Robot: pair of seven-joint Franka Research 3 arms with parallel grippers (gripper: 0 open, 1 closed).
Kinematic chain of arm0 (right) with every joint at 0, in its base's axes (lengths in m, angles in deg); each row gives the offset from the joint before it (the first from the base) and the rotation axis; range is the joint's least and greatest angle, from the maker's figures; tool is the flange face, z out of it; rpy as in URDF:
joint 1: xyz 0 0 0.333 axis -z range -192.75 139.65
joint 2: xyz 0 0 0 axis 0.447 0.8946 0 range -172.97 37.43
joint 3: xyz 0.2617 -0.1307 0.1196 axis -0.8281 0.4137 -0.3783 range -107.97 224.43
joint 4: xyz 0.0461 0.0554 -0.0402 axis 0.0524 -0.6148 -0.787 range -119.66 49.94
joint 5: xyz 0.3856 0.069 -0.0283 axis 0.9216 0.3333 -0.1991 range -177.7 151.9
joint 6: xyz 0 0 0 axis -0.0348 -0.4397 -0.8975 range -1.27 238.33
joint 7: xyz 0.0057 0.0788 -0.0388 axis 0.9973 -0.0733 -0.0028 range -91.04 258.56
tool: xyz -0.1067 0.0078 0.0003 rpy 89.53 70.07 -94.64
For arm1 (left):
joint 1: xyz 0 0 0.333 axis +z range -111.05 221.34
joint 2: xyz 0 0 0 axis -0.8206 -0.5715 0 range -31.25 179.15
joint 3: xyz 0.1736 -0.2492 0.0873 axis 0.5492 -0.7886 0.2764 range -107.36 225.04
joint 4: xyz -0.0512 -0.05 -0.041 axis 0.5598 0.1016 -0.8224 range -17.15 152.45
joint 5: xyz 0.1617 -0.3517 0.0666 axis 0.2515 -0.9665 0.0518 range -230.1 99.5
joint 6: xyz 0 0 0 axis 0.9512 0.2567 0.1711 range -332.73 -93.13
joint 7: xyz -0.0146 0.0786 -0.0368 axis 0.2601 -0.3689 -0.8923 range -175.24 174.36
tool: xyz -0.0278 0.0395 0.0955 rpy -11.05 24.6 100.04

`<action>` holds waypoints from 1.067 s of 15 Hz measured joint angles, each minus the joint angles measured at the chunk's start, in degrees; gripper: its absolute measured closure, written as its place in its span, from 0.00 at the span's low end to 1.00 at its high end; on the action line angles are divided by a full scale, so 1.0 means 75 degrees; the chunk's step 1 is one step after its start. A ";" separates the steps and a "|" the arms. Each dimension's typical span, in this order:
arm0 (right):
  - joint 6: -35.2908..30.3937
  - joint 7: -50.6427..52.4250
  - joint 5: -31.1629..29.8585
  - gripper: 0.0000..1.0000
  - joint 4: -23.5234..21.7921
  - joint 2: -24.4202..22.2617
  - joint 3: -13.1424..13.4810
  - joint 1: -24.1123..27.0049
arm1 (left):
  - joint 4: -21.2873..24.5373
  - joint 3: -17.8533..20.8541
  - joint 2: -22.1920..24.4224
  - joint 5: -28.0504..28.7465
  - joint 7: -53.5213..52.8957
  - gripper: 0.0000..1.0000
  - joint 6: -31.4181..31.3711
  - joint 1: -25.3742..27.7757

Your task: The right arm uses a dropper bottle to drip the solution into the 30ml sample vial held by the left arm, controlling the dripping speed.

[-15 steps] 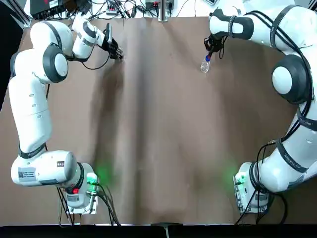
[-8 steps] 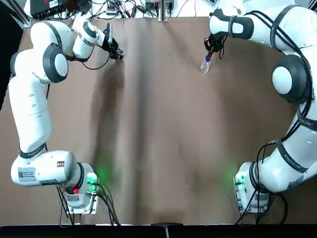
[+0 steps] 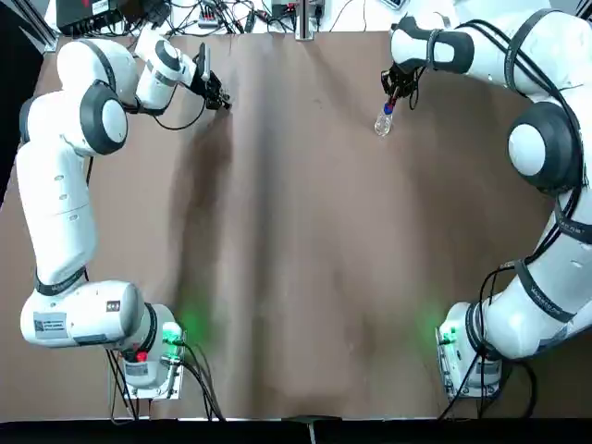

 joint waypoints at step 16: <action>0.0000 -0.0013 0.0000 0.81 0.0000 0.0000 -0.0001 0.0000 | -0.0180 -0.0067 0.0205 -0.0008 0.0124 0.68 -0.0005 -0.0017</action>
